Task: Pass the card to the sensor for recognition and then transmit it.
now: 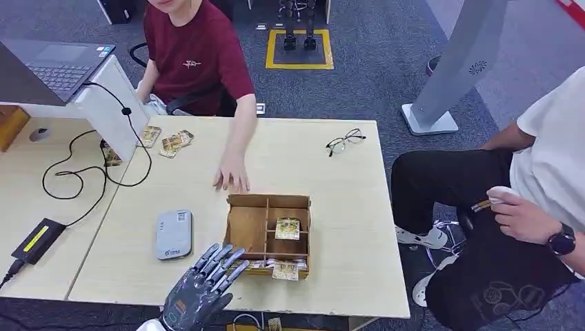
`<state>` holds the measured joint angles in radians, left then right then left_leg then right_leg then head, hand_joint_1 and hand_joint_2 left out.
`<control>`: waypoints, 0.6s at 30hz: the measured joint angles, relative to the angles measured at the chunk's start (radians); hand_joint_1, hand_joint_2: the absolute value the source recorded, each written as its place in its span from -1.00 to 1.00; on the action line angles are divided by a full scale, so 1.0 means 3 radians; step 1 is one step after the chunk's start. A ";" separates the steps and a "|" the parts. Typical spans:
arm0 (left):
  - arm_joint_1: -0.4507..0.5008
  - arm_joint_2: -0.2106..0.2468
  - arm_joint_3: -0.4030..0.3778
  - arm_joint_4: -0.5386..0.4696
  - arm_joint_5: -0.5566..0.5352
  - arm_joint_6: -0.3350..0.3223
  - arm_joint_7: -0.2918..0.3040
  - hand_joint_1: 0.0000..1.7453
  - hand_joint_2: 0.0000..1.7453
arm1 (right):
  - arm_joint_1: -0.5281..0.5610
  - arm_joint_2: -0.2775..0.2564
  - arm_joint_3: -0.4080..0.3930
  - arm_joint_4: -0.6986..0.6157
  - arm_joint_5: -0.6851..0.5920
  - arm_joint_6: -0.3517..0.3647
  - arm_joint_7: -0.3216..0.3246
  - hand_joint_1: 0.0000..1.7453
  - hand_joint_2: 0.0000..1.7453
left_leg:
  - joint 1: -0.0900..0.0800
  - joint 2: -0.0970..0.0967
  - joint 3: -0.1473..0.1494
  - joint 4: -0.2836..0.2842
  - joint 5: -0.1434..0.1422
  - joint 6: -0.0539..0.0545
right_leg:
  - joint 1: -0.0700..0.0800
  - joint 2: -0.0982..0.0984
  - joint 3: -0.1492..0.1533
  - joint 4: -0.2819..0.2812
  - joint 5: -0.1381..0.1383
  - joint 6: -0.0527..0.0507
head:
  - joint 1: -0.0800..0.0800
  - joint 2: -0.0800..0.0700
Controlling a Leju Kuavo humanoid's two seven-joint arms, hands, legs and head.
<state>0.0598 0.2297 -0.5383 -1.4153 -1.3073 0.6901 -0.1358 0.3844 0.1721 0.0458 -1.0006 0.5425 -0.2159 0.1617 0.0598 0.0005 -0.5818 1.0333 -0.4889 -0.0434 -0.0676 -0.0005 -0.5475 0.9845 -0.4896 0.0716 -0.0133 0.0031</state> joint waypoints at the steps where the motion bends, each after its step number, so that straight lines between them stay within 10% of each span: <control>1: -0.0005 -0.0018 0.0012 0.0010 0.0003 0.0000 -0.0005 -1.00 1.00 | 0.0006 -0.0006 0.0018 -0.0008 -0.0023 -0.0009 0.0008 -1.00 1.00 | 0.0000 0.0000 0.0000 0.0000 0.0000 0.0000 | 0.0000 0.0000 -0.0001 0.0000 0.0000 0.0000 | -0.0003 0.0000; 13: -0.0072 -0.0104 0.0070 0.0131 0.0126 0.0000 -0.0150 -1.00 1.00 | 0.0048 -0.0027 0.0004 -0.0057 -0.0662 -0.0038 -0.0021 -1.00 1.00 | 0.0000 0.0000 0.0000 0.0000 0.0000 0.0000 | 0.0000 0.0000 0.0000 0.0000 0.0000 0.0000 | 0.0000 0.0000; 18: -0.0262 -0.0176 0.0070 0.0270 0.0184 0.0001 -0.0294 -1.00 1.00 | -0.0626 -0.0182 -0.0392 0.1209 -0.0894 -0.0209 -0.0948 -1.00 1.00 | -0.0004 0.0007 0.0004 0.0001 0.0003 0.0004 | -0.0004 0.0006 0.0000 -0.0002 0.0010 0.0002 | -0.0009 0.0000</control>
<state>-0.0188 0.1770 -0.5173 -1.3344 -1.2520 0.6905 -0.2239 0.1966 0.1175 -0.0720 -0.6378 0.2743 -0.2784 -0.1227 0.0586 0.0025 -0.5807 1.0334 -0.4880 -0.0422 -0.0688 0.0012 -0.5474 0.9840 -0.4867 0.0721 -0.0160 0.0031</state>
